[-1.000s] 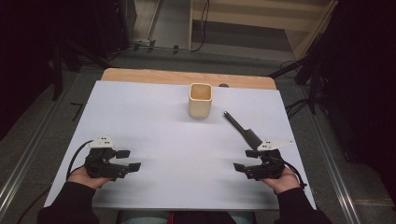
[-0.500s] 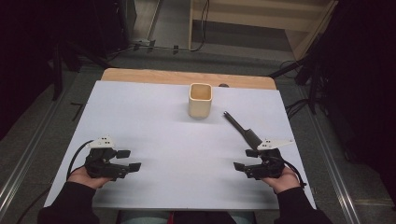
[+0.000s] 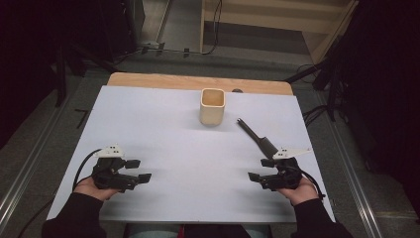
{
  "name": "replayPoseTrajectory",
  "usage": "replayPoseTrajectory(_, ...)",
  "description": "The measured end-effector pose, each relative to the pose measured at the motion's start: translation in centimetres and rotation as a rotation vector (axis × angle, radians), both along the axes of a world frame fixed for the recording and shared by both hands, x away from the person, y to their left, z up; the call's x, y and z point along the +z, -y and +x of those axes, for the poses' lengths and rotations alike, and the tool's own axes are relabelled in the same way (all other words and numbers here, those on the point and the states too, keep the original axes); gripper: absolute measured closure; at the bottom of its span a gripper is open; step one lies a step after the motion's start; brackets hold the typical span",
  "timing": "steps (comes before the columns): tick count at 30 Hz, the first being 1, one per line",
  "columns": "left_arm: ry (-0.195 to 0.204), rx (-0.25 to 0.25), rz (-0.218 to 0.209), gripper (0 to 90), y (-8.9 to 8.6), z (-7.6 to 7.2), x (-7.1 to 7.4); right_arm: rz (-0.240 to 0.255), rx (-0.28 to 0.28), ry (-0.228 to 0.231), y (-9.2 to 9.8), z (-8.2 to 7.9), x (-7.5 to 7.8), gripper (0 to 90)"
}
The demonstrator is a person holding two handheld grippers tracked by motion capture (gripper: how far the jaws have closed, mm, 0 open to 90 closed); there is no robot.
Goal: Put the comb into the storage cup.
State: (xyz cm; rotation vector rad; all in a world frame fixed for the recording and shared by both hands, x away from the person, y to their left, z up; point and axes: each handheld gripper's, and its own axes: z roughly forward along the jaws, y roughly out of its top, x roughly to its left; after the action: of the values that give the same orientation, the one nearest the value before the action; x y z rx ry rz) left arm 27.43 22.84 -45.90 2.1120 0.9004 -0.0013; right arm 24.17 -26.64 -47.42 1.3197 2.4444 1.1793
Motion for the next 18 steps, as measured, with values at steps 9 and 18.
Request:
replayPoseTrajectory(9,-0.003,0.004,-0.004,26.4,0.1,0.22,-0.02,0.007,0.006,-0.008,0.12,0.14,-0.08,21.1)
replayPoseTrajectory(18,-0.005,0.009,-0.003,26.4,0.07,0.28,-0.02,0.006,0.008,-0.008,0.09,0.15,-0.06,21.1)
